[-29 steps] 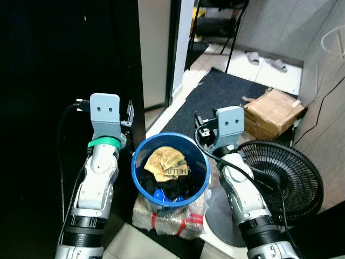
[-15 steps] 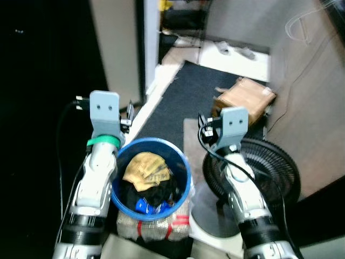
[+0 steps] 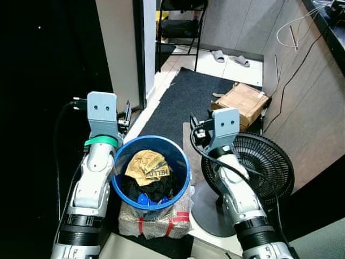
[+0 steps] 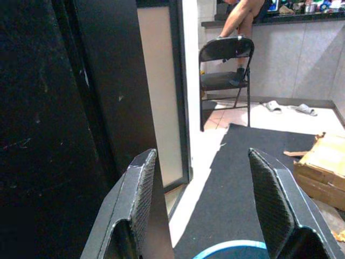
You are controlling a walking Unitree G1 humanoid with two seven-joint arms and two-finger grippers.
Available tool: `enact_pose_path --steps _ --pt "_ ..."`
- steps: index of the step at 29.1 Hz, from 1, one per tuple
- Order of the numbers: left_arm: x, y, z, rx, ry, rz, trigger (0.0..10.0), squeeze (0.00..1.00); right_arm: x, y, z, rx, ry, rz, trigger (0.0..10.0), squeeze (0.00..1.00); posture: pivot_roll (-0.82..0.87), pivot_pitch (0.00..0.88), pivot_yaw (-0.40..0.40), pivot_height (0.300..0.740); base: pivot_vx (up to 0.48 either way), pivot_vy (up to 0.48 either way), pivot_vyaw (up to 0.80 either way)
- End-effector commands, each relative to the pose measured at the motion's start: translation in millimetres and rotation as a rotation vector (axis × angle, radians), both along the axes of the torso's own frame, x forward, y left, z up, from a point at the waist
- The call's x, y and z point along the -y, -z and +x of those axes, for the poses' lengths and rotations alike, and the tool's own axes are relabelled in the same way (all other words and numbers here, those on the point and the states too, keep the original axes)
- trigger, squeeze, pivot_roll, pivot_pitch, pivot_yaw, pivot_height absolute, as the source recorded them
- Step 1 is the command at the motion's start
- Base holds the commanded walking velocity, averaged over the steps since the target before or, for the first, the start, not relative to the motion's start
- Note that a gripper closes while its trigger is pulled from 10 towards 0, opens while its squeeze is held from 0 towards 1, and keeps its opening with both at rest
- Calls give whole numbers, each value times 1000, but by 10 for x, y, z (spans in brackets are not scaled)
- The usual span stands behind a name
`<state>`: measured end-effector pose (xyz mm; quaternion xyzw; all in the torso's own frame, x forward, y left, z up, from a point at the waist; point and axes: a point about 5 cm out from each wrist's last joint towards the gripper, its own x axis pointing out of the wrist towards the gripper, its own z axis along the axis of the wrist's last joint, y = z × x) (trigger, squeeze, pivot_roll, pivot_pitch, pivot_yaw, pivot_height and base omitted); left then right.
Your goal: Clothes washing
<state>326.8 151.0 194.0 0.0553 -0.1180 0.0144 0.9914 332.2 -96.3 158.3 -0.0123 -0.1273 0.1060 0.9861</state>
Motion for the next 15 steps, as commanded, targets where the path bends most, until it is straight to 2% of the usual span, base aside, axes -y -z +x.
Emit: enact_pose_path --steps 1,11,15 --pt "8 45 -11 -18 12 -5 10000 0 -16 12 12 -4 -6 -7 10000 0 61 13 10 740 0 0 0" --pt "25 59 -7 -27 30 -4 10000 0 -24 17 11 -9 -6 -7 10000 0 59 10 11 740 0 0 0" --pt "30 63 -7 -28 33 -5 10000 0 -19 21 11 -12 -4 -8 10000 0 58 8 9 725 0 0 0"
